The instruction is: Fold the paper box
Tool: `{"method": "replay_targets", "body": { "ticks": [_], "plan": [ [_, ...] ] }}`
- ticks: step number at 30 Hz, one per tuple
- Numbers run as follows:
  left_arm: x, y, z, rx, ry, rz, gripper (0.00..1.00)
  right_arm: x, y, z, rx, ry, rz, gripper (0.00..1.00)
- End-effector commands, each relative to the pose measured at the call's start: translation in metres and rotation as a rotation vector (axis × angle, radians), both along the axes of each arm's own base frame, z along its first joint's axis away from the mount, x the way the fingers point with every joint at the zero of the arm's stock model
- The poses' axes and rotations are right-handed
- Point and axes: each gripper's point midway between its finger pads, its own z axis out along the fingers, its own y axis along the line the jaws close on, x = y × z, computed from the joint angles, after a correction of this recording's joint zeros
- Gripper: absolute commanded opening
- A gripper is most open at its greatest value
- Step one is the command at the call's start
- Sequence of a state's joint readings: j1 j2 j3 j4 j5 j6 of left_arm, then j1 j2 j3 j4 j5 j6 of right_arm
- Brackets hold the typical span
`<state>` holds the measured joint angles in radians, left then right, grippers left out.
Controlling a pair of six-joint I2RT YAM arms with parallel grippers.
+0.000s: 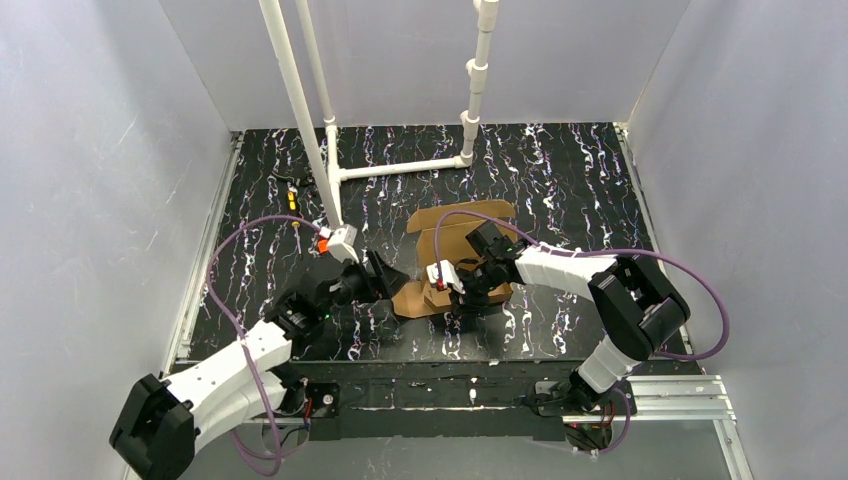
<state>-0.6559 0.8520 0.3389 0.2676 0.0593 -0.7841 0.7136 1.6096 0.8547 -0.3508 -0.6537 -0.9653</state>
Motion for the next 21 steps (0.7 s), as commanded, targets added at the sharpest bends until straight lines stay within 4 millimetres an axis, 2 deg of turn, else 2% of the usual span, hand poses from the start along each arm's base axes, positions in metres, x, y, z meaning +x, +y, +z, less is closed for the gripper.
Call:
{"method": "replay_targets", "body": {
  "ticks": [1,2,6,10,14,18,21],
  "plan": [
    [0.02,-0.006,0.018,0.1,-0.08,-0.062,0.72,0.0,0.001,0.004,0.007,0.009,0.005,0.28],
    [0.027,-0.012,0.023,0.1,-0.08,-0.08,0.72,0.0,0.001,0.004,0.005,0.01,0.004,0.28],
    [0.045,-0.034,0.017,0.103,-0.049,-0.154,0.72,0.0,0.001,0.005,0.006,0.007,0.005,0.28],
    [0.06,-0.045,0.013,0.099,-0.038,-0.164,0.7,0.001,0.001,0.005,0.008,0.006,0.005,0.28],
    [0.074,-0.042,0.001,0.107,0.005,-0.134,0.53,0.0,0.001,0.004,0.006,0.008,0.005,0.27],
    [0.082,-0.035,-0.011,0.115,0.042,-0.113,0.28,0.0,0.001,0.004,0.005,0.009,0.007,0.27],
    [0.085,-0.034,-0.012,0.113,0.043,-0.12,0.16,0.0,0.0,0.003,0.004,0.009,0.008,0.27]
  ]
}}
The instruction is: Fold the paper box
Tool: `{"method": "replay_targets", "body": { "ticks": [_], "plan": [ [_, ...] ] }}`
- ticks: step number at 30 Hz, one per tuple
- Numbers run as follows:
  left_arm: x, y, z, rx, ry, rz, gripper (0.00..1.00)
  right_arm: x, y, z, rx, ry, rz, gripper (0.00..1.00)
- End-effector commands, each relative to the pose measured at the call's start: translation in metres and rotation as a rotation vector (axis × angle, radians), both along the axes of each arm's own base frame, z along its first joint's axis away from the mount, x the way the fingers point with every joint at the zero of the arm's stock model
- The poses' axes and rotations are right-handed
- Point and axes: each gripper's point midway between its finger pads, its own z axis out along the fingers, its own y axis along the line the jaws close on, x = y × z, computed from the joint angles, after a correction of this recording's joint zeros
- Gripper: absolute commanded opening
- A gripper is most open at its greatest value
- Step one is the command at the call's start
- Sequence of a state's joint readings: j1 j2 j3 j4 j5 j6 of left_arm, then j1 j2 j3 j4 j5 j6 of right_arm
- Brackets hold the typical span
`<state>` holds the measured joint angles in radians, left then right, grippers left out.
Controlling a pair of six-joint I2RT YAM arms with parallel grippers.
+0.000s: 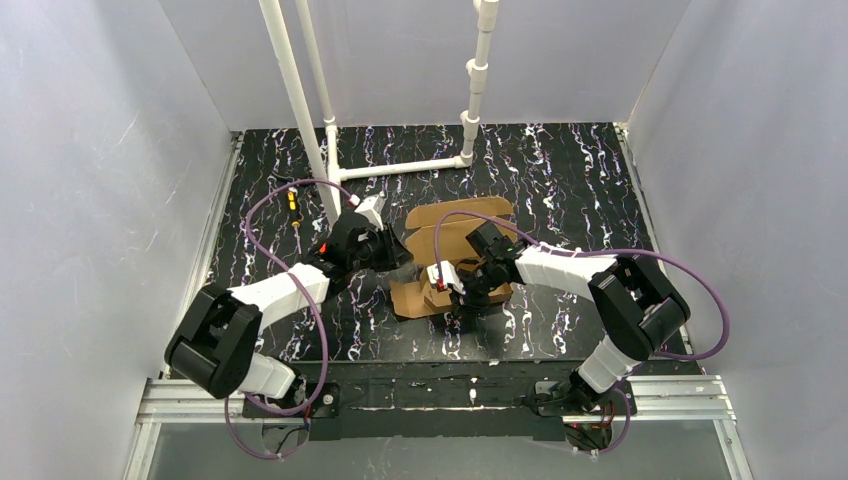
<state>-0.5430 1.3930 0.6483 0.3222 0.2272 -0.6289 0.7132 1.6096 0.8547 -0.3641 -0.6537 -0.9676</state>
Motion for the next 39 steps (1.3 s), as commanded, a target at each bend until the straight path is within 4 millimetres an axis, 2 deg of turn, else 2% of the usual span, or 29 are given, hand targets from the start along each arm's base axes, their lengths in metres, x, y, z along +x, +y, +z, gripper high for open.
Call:
{"method": "replay_targets", "body": {
  "ticks": [1,5,9,18,31,39],
  "plan": [
    [0.013,-0.003,0.018,-0.03,-0.054,-0.027,0.13,0.002,0.002,0.004,0.012,0.001,0.007,0.27],
    [0.013,-0.005,0.021,-0.026,-0.105,-0.105,0.08,0.002,0.002,0.003,0.007,0.002,0.007,0.27],
    [0.003,-0.01,0.02,-0.019,-0.167,-0.259,0.0,0.002,0.0,0.002,0.001,-0.009,0.018,0.27],
    [-0.021,-0.005,0.023,-0.009,-0.306,-0.432,0.0,0.0,-0.005,0.001,0.005,-0.039,0.066,0.27],
    [-0.009,0.013,0.012,0.086,-0.329,-0.328,0.0,0.008,-0.015,-0.001,-0.015,-0.121,0.08,0.27],
    [-0.005,0.025,0.009,0.163,-0.355,-0.297,0.03,0.001,-0.018,-0.004,-0.012,-0.121,0.142,0.23]
  ]
}}
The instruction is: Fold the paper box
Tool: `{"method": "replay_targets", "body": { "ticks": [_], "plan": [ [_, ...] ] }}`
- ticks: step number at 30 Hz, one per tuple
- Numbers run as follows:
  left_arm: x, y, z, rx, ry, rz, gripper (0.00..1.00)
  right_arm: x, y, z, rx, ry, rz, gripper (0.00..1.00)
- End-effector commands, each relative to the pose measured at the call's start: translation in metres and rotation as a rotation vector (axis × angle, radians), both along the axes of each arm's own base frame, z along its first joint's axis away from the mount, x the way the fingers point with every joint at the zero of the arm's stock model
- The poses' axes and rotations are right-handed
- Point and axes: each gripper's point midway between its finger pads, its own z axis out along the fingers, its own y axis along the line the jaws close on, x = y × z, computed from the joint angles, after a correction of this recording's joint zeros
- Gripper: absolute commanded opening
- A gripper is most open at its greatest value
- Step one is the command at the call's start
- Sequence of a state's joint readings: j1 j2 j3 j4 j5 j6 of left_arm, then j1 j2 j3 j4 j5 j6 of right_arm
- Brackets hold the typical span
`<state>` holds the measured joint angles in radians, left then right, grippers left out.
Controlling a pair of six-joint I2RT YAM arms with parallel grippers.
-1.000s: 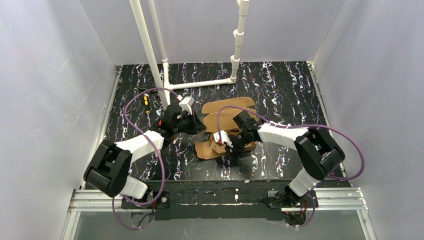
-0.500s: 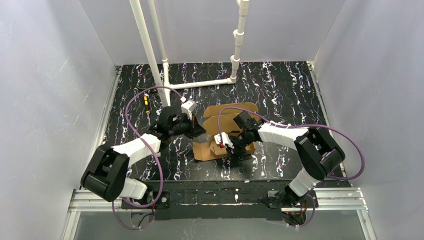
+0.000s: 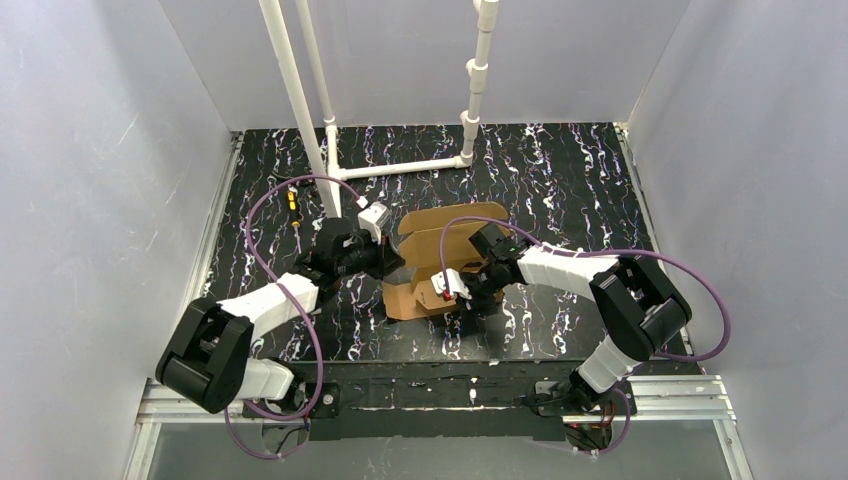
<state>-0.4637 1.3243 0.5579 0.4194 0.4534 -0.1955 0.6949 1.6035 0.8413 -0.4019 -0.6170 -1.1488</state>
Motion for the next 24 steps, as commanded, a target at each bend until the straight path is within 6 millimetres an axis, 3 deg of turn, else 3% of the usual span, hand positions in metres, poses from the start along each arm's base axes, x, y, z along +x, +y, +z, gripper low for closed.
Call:
{"method": "replay_targets", "body": {
  "ticks": [1,8,12,17,21,24],
  "plan": [
    [0.006,0.009,0.005,0.043,-0.051,0.029,0.04,-0.006,-0.006,0.003,0.004,-0.012,0.045,0.23],
    [0.008,0.012,0.021,0.009,-0.053,0.082,0.18,-0.008,-0.003,0.005,0.015,0.004,0.043,0.26],
    [0.007,0.021,0.039,-0.024,-0.077,0.155,0.42,-0.01,-0.001,0.008,0.023,0.022,0.037,0.33],
    [-0.004,0.042,0.053,-0.073,-0.109,0.267,0.62,-0.011,-0.001,0.012,0.018,0.044,0.022,0.47],
    [-0.022,0.063,0.062,-0.202,-0.085,0.411,0.98,-0.012,-0.001,0.016,0.018,0.052,0.026,0.54],
    [-0.043,0.062,0.071,-0.296,-0.075,0.38,0.97,-0.013,0.001,0.02,0.023,0.061,0.03,0.55]
  ]
}}
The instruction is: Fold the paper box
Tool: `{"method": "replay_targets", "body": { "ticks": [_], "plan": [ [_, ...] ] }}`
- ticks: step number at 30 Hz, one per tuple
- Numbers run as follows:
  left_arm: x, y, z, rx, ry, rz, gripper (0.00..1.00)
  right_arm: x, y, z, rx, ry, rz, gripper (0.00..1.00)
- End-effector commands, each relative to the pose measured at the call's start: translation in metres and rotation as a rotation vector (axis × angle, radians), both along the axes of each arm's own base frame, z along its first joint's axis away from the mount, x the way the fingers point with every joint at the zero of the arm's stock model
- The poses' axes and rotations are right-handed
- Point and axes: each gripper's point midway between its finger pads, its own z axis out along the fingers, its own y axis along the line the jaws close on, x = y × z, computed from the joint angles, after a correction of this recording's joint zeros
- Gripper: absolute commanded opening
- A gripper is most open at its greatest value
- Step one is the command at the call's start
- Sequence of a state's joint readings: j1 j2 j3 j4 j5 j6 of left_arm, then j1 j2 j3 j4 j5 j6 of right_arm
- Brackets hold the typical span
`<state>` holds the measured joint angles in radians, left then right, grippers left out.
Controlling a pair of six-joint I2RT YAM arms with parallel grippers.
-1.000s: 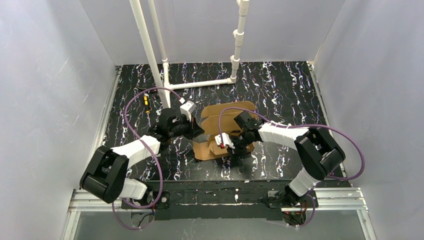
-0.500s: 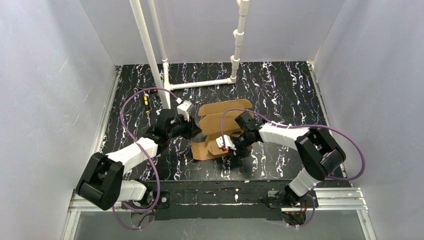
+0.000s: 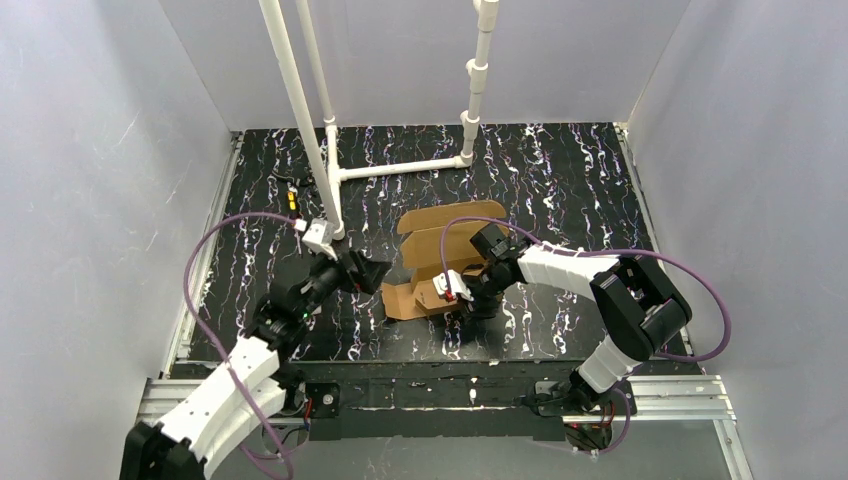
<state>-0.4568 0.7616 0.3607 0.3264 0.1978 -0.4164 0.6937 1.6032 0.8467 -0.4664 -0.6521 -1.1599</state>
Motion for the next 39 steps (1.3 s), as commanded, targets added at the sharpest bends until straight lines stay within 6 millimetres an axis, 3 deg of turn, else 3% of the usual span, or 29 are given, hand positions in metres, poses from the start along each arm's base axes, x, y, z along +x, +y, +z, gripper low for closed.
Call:
{"method": "replay_targets", "body": {
  "ticks": [1,4,7,10,15,22,30,39],
  "plan": [
    [-0.022,0.006,0.007,-0.147,0.044,0.026,0.95,0.0,0.005,0.019,0.033,0.007,0.012,0.55],
    [-0.036,-0.006,0.012,-0.236,0.111,-0.041,0.74,-0.001,0.007,0.021,0.042,0.016,0.012,0.55],
    [-0.036,-0.023,0.015,-0.273,0.195,-0.11,0.47,-0.001,0.008,0.021,0.047,0.024,0.006,0.54],
    [-0.025,-0.042,0.016,-0.267,0.249,-0.174,0.35,0.003,0.009,0.019,0.039,0.02,-0.016,0.49],
    [0.005,-0.066,0.001,-0.187,0.281,-0.182,0.29,0.006,0.007,0.013,0.018,0.01,-0.026,0.42],
    [0.035,-0.07,-0.029,-0.104,0.325,-0.105,0.21,0.006,0.005,0.01,0.011,0.007,-0.024,0.37],
    [0.043,-0.058,-0.054,-0.024,0.328,-0.037,0.16,0.006,0.005,0.007,0.004,0.015,-0.023,0.34],
    [0.045,-0.065,-0.073,0.031,0.353,-0.093,0.18,0.005,0.005,0.005,-0.002,0.024,-0.024,0.33]
  ]
}}
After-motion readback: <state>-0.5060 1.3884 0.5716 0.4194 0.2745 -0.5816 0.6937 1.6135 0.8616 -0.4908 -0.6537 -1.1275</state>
